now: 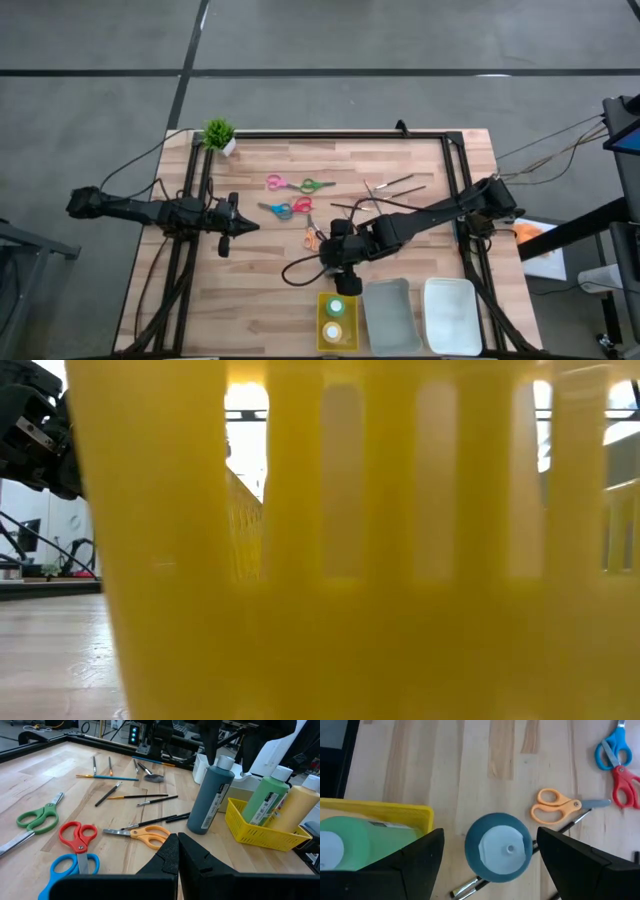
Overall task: Pick & Place Paint Supplies
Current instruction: Put the blue paint bottle into the yellow bin
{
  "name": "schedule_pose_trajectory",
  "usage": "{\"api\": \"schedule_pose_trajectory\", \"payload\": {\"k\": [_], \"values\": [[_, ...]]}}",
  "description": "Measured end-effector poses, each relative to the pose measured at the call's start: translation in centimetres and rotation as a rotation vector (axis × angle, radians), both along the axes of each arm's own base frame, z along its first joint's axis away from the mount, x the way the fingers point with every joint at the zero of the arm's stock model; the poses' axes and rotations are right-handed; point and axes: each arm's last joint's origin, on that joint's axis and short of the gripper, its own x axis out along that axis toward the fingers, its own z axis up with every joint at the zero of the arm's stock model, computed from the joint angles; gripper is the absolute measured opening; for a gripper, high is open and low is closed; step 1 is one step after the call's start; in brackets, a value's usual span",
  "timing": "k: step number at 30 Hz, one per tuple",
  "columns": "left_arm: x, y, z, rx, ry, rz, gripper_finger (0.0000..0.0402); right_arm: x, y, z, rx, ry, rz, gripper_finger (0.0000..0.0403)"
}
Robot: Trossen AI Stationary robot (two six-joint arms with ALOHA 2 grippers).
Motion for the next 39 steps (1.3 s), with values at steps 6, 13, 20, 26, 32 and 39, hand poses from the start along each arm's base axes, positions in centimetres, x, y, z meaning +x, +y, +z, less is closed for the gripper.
{"api": "schedule_pose_trajectory", "payload": {"k": [6,13,20,26,32,39], "values": [[0.0,0.0,0.0,0.0,0.0,0.0,0.0,0.0,-0.1,-1.0,0.009,-0.008,-0.012,0.0318],[0.0,0.0,0.0,0.0,0.0,0.0,0.0,0.0,-0.1,-2.0,0.01,-0.011,-0.012,0.0318],[0.0,0.0,0.0,0.0,0.0,0.0,0.0,-0.1,-0.2,-2.7,0.02,-0.014,-0.02,0.0318],[0.0,0.0,0.0,0.0,0.0,0.0,0.0,-0.1,-0.2,-2.9,0.019,-0.013,-0.019,0.0305],[0.0,0.0,0.0,0.0,0.0,0.0,0.0,-0.1,-0.2,-3.0,0.015,-0.016,-0.018,0.0239],[0.0,0.0,0.0,0.0,0.0,0.0,0.0,-0.1,-0.1,-2.9,0.01,-0.025,-0.005,0.0217]]}}
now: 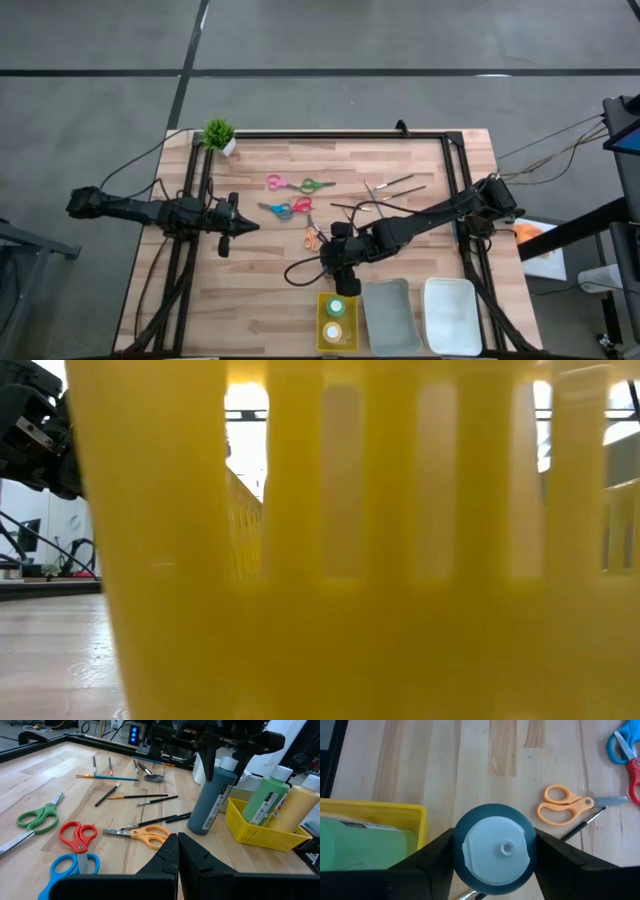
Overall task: Pick & Place Paint Supplies
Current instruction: Put the blue paint bottle into the yellow bin
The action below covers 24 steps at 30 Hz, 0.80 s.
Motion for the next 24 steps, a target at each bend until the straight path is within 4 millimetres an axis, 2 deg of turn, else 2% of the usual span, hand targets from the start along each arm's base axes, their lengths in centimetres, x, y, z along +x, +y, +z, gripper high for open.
{"api": "schedule_pose_trajectory", "payload": {"k": [5,20,24], "values": [[0.0,0.0,0.0,0.0,0.0,0.0,0.0,0.0,0.02,0.0,0.0,0.0,0.001,0.0225],[0.0,0.0,0.0,0.0,0.0,0.0,0.0,0.0,0.02,0.06,0.001,-0.004,0.001,0.0212],[0.0,0.0,0.0,0.0,0.0,0.0,0.0,0.16,0.01,0.8,-0.019,-0.031,-0.012,0.0212]]}}
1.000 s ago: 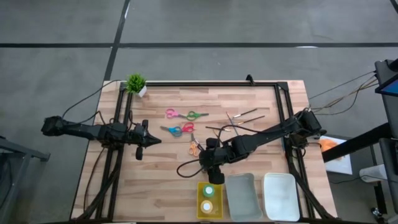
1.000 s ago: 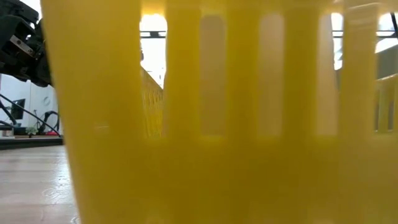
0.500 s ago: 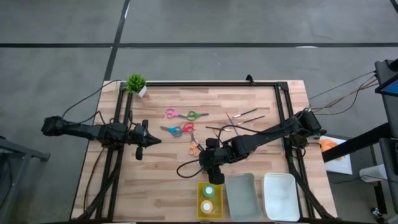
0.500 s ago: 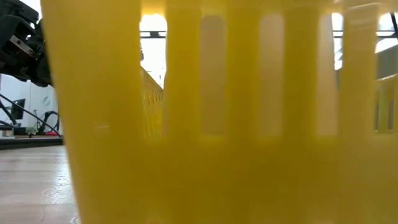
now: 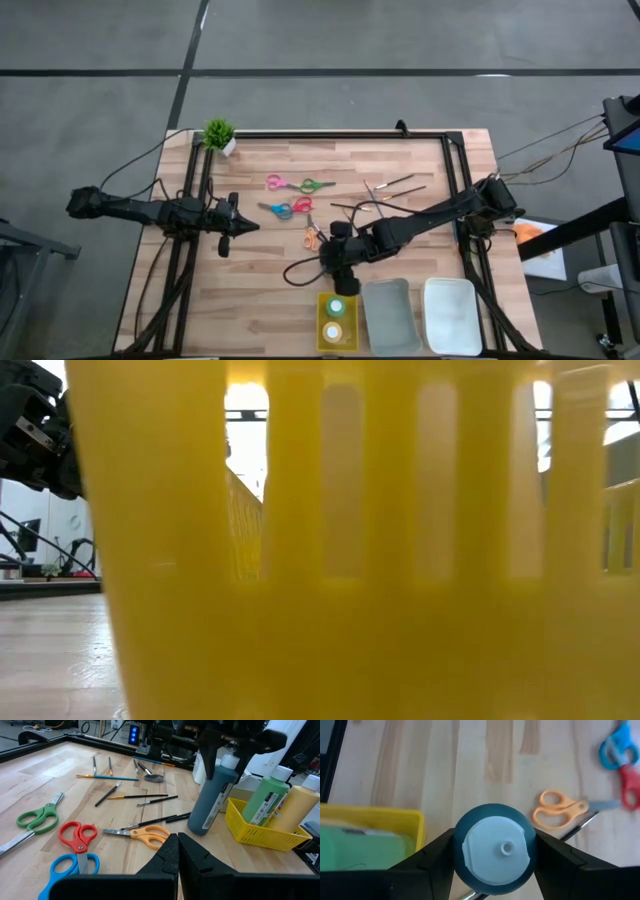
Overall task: Pick & Place Paint Supplies
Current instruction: Put the blue paint bottle into the yellow bin
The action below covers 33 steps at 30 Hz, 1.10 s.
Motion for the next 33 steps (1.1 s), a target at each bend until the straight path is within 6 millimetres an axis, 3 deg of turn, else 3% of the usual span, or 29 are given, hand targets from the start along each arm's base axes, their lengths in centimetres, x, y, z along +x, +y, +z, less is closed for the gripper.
{"api": "schedule_pose_trajectory", "payload": {"k": [9,14,19,25,33], "values": [[0.0,0.0,0.0,0.0,0.0,0.0,0.0,-1.5,-0.3,5.3,-0.047,-0.07,-0.068,0.0211],[0.0,0.0,0.0,0.0,0.0,0.0,0.0,-4.2,0.1,9.0,-0.017,-0.077,-0.104,0.0211],[0.0,0.0,0.0,0.0,0.0,0.0,0.0,-7.3,1.2,10.9,-0.036,-0.064,-0.16,0.0211],[0.0,0.0,0.0,0.0,0.0,0.0,0.0,-10.5,4.2,11.7,0.012,-0.099,-0.242,0.0211],[0.0,0.0,0.0,0.0,0.0,0.0,0.0,-11.9,9.5,9.6,0.05,-0.114,-0.316,0.021]]}}
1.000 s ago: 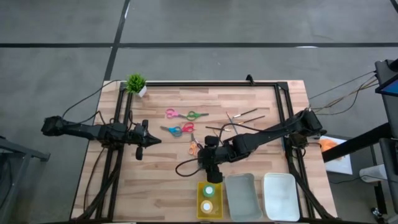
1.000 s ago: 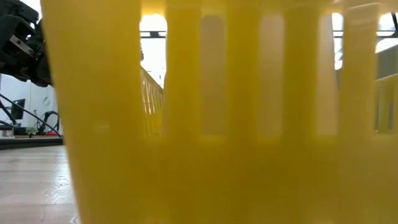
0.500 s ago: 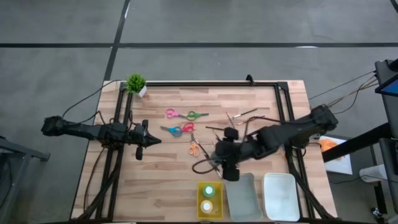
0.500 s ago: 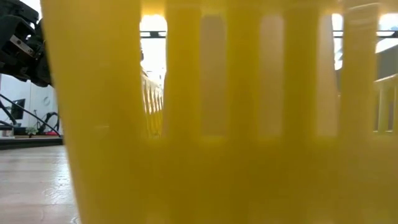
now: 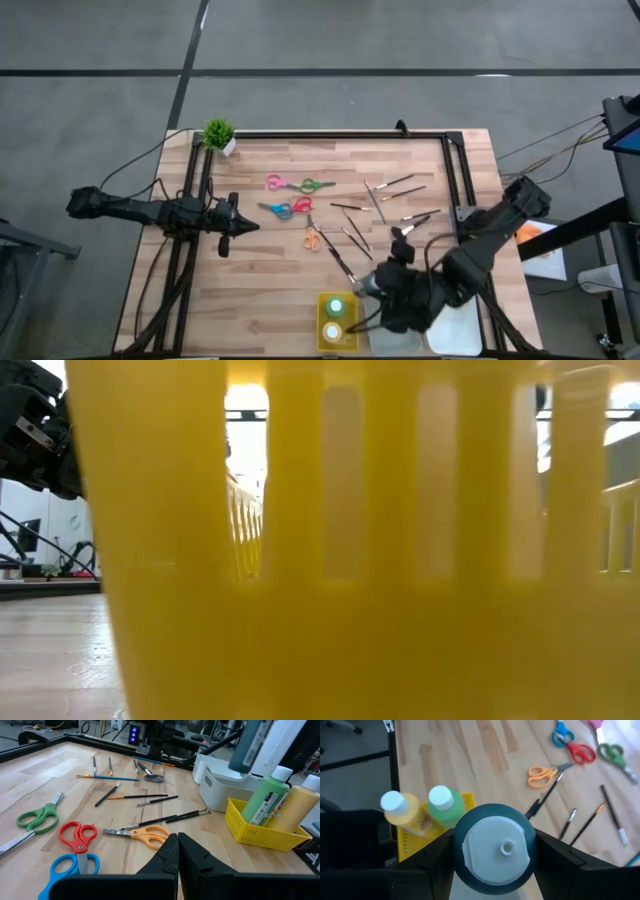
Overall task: Pick & Place Paint Supplies
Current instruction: Put the blue paint bottle into the yellow bin
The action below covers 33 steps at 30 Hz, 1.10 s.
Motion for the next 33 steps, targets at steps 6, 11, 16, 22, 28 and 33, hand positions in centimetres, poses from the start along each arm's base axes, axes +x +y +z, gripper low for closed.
{"api": "schedule_pose_trajectory", "payload": {"k": [6,11,16,22,28,33], "values": [[0.0,0.0,0.0,0.0,0.0,0.0,0.0,0.7,2.6,-2.1,0.038,0.016,-0.074,0.021],[0.0,0.0,0.0,0.0,0.0,0.0,0.0,2.1,4.2,-2.9,0.066,0.024,-0.098,0.021],[0.0,0.0,0.0,0.0,0.0,0.0,0.0,3.7,5.8,-3.2,0.094,0.044,-0.084,0.021],[0.0,0.0,0.0,0.0,0.0,0.0,0.0,5.3,7.5,-3.7,0.074,0.107,-0.084,0.0211],[0.0,0.0,0.0,0.0,0.0,0.0,0.0,6.2,8.4,-4.6,0.043,0.17,-0.126,0.0211],[0.0,0.0,0.0,0.0,0.0,0.0,0.0,6.4,8.5,-4.6,0.025,0.174,-0.109,0.0211]]}}
